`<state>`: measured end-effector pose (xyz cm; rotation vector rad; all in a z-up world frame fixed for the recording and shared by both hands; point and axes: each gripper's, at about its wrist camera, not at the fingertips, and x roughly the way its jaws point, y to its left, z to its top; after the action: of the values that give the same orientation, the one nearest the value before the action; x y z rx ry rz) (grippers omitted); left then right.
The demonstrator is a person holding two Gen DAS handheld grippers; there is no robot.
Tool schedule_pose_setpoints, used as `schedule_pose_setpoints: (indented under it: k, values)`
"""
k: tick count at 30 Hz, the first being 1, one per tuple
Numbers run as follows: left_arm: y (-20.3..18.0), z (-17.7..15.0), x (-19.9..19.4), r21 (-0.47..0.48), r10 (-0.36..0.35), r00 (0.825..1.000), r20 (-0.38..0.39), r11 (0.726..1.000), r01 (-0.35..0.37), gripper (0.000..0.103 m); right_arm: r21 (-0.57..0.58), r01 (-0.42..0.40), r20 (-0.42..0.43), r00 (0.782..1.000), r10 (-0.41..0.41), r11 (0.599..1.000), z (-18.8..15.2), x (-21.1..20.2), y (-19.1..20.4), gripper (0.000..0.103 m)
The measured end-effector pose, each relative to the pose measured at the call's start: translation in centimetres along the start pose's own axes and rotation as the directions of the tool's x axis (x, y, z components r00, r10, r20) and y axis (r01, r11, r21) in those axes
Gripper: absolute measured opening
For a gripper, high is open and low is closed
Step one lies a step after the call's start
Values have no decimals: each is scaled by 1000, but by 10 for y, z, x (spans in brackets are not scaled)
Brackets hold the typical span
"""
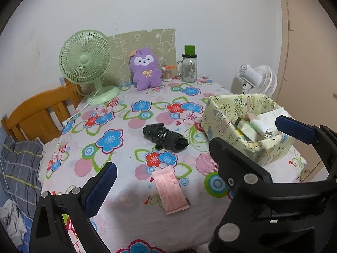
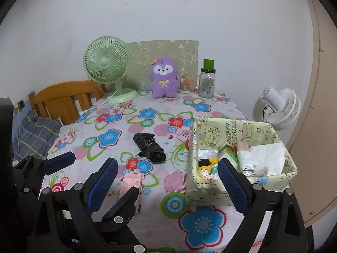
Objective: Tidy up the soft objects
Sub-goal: 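Withdraw both open tools from the yellow box toward the black umbrella, then move the right tool to the black umbrella while the left tool approaches the pink slip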
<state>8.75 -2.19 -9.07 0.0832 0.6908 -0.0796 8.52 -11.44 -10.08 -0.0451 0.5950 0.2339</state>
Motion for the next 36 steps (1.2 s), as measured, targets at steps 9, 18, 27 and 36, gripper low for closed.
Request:
schedule_pose_setpoints:
  k: [9,18,27,36]
  values:
    - [11,-12,21,-18,9,999,-52,1000,-10,103,-11,-16,-61,998,16,1000,-10,25,9,84]
    - [16,-25,45,-65,-42,992,-118,997,35,103,-41,29,-42,999,-30,999,-19,33,9,81]
    - [18,-28,50,-58,-11,990,-138,998,3,103,-35,-57,-82,995,54,998,-24,42,15,54]
    - [15,-39,68,-33,2,984,-180,999,-8,103,-1,-57,-167,984,56,998,-38,66,11,43]
